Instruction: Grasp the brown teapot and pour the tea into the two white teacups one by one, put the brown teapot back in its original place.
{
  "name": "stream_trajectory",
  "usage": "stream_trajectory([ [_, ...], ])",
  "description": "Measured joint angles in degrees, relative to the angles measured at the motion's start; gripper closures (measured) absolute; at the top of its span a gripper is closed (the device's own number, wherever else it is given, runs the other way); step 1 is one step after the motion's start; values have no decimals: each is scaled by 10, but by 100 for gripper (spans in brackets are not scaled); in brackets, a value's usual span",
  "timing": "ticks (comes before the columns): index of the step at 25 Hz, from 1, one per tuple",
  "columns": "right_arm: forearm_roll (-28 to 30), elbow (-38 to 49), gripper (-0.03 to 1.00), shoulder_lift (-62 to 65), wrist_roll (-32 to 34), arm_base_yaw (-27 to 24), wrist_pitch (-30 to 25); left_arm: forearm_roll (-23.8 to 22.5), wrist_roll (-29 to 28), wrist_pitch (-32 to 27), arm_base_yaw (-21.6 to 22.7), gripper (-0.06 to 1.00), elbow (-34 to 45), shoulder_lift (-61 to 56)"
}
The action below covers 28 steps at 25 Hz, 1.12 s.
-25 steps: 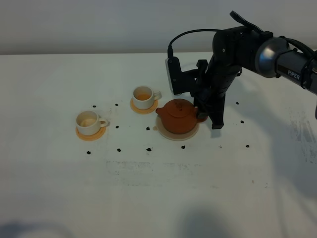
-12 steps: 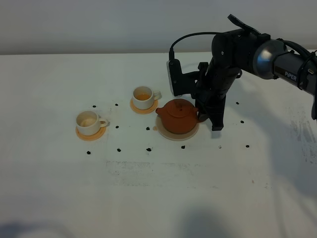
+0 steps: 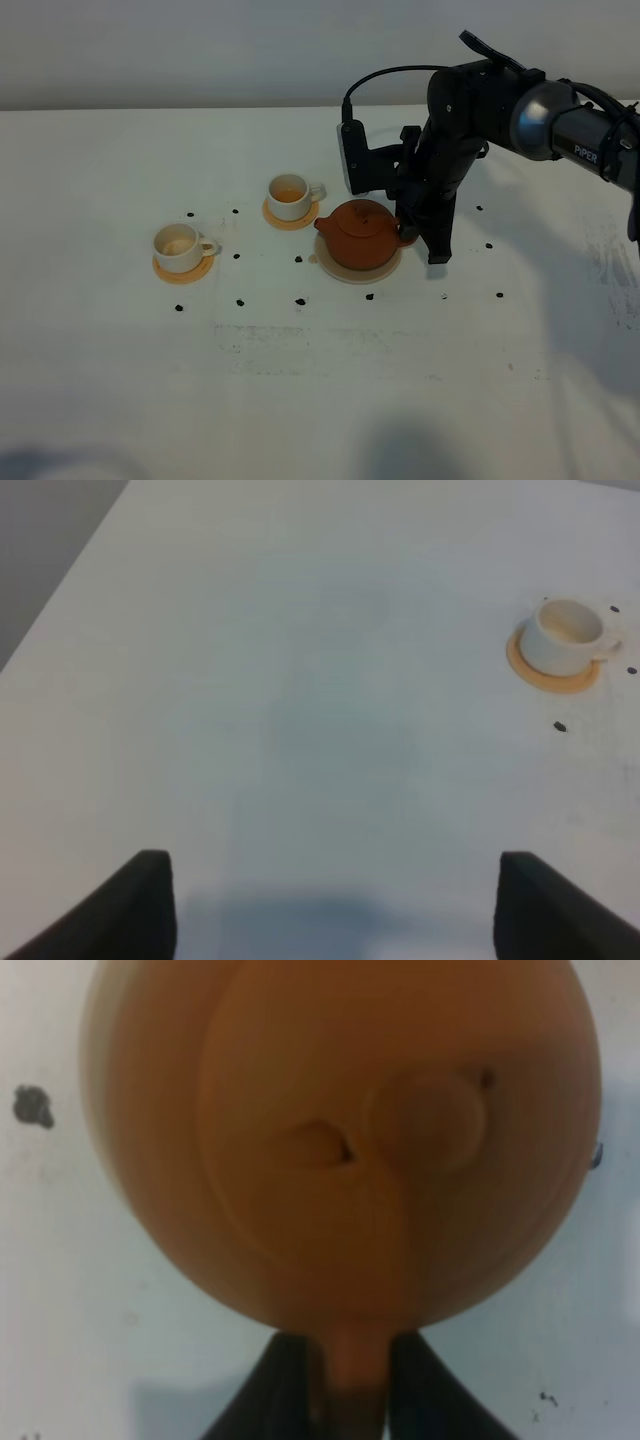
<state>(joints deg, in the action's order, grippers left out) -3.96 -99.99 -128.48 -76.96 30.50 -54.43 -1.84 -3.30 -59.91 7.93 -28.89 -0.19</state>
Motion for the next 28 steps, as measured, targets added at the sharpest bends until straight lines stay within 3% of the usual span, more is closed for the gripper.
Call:
stream_trajectory([
  [3, 0, 0, 87, -1, 0, 0, 1, 0, 0, 0, 0, 28, 0, 0],
  [15, 1, -1, 87, -1, 0, 0, -3, 0, 0, 0, 0, 28, 0, 0],
  [28, 1, -81, 88, -1, 8, 1, -108, 0, 0, 0, 0, 28, 0, 0],
])
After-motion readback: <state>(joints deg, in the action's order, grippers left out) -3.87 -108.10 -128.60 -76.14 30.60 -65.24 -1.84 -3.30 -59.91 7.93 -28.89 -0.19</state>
